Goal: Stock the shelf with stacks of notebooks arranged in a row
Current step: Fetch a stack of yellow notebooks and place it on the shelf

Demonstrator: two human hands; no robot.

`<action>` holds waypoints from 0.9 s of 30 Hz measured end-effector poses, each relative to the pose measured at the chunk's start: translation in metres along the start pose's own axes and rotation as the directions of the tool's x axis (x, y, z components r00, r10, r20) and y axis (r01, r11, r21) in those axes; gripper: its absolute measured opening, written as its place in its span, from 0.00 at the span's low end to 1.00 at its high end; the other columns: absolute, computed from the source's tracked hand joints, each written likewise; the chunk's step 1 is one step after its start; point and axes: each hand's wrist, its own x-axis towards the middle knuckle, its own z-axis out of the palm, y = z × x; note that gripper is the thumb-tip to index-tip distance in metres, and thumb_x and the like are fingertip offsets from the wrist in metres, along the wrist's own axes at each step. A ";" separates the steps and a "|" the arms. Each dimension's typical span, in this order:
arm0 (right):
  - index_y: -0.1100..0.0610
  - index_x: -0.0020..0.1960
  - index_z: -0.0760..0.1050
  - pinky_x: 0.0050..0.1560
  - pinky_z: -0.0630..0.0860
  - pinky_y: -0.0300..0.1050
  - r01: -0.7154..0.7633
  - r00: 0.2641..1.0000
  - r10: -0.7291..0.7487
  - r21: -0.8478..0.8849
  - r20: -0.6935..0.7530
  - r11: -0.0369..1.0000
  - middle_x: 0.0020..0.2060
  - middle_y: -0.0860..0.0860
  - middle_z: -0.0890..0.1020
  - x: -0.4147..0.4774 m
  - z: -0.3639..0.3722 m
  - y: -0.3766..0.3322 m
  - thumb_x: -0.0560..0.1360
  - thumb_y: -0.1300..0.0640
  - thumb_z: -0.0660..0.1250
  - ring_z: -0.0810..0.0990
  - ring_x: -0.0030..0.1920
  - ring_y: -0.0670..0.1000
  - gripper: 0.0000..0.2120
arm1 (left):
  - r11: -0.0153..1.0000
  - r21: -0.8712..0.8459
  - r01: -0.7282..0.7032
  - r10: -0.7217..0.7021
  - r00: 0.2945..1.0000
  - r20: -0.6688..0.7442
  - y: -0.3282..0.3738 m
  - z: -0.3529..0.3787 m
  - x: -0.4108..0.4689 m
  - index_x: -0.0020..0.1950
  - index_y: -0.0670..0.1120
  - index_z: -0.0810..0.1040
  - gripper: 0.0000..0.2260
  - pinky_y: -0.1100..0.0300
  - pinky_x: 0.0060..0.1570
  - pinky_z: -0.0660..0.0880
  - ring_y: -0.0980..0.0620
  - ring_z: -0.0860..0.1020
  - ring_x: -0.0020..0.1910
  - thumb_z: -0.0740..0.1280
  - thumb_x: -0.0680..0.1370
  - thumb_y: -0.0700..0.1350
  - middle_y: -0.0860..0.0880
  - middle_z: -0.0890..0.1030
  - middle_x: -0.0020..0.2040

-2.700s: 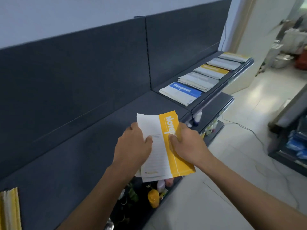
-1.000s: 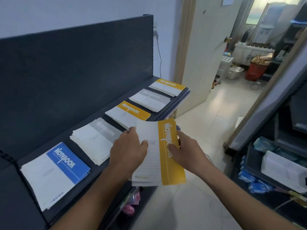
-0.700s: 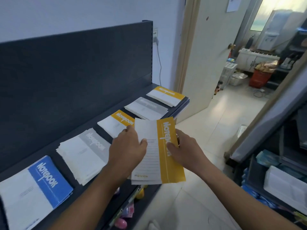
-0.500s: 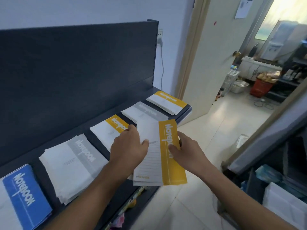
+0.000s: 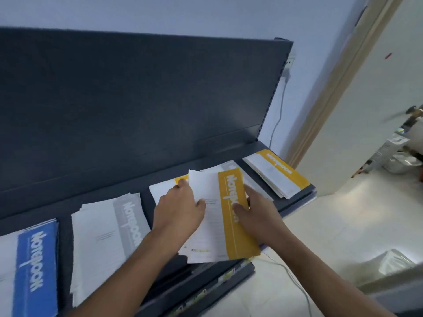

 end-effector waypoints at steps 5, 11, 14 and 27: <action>0.43 0.68 0.69 0.50 0.79 0.52 0.114 0.990 -0.107 -0.074 0.093 0.991 0.47 0.48 0.81 0.040 0.018 -0.014 0.79 0.53 0.61 0.80 0.48 0.52 0.18 | 0.986 0.012 0.166 -0.165 0.985 -0.054 -0.018 0.000 0.006 0.63 0.43 0.68 0.19 0.56 0.36 0.69 0.45 0.75 0.42 0.65 0.78 0.53 0.48 0.77 0.45; 0.43 0.66 0.70 0.41 0.79 0.49 0.239 0.953 -0.212 -0.105 0.214 0.965 0.46 0.50 0.74 0.084 0.040 -0.019 0.79 0.53 0.61 0.80 0.38 0.53 0.16 | 0.936 -0.009 0.352 -0.350 0.929 -0.120 -0.029 0.011 0.014 0.61 0.45 0.70 0.16 0.55 0.42 0.71 0.44 0.79 0.52 0.66 0.78 0.52 0.47 0.78 0.55; 0.48 0.67 0.69 0.44 0.78 0.50 0.260 0.947 -0.219 -0.158 0.235 0.953 0.49 0.49 0.73 0.100 0.046 -0.021 0.80 0.52 0.61 0.79 0.42 0.53 0.16 | 0.911 0.022 0.411 -0.405 0.904 -0.135 -0.027 0.016 0.021 0.63 0.45 0.70 0.17 0.55 0.44 0.72 0.44 0.78 0.54 0.66 0.79 0.52 0.48 0.78 0.57; 0.55 0.70 0.62 0.43 0.72 0.48 0.409 0.885 -0.331 -0.208 0.326 0.889 0.56 0.54 0.75 0.120 0.063 -0.004 0.80 0.53 0.63 0.80 0.51 0.57 0.21 | 0.855 0.148 0.497 -0.471 0.864 -0.179 -0.016 0.042 0.023 0.66 0.43 0.68 0.19 0.54 0.47 0.75 0.44 0.78 0.58 0.65 0.81 0.52 0.45 0.76 0.61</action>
